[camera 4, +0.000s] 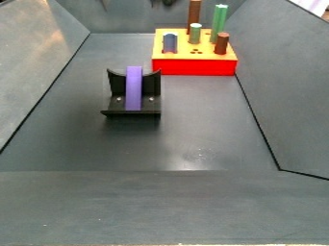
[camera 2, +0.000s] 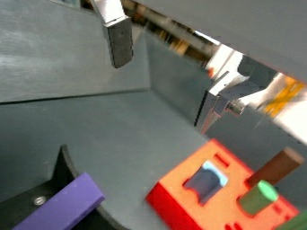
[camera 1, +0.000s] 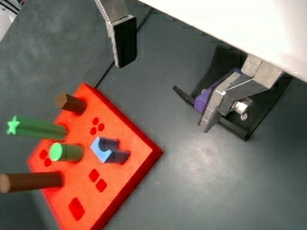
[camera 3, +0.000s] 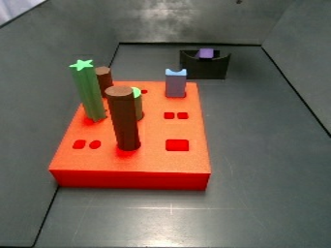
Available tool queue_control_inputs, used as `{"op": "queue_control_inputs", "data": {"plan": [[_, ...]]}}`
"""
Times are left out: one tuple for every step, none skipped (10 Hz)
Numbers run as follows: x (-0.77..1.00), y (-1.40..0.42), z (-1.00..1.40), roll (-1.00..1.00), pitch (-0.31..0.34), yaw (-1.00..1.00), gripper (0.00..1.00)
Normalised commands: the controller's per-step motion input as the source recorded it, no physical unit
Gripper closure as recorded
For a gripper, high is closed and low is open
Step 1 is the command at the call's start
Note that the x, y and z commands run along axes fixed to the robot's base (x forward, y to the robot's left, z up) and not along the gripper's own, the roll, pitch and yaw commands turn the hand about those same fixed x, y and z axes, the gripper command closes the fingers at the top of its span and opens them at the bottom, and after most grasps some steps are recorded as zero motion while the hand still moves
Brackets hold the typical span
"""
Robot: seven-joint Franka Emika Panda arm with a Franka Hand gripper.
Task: Pick up the rectangle object. Move up. Place the rectangle object on the fixture. Regrasp the rectangle object. Move to above the board. Insert the rectangle object.
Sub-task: Regrasp the rectangle object.
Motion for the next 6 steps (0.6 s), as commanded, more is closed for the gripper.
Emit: {"op": "queue_control_inputs", "data": {"plan": [[-0.03,-0.05,0.02,1.00,0.033,0.02,0.00],[-0.02,-0.03,0.04,1.00,0.034,0.03,0.00],[-0.03,-0.04,0.02,1.00,0.030,0.03,0.00],[-0.03,-0.04,0.02,1.00,0.027,0.03,0.00],[-0.04,-0.03,0.01,1.00,0.017,0.03,0.00],[-0.04,-0.03,0.00,1.00,0.014,0.03,0.00]]}}
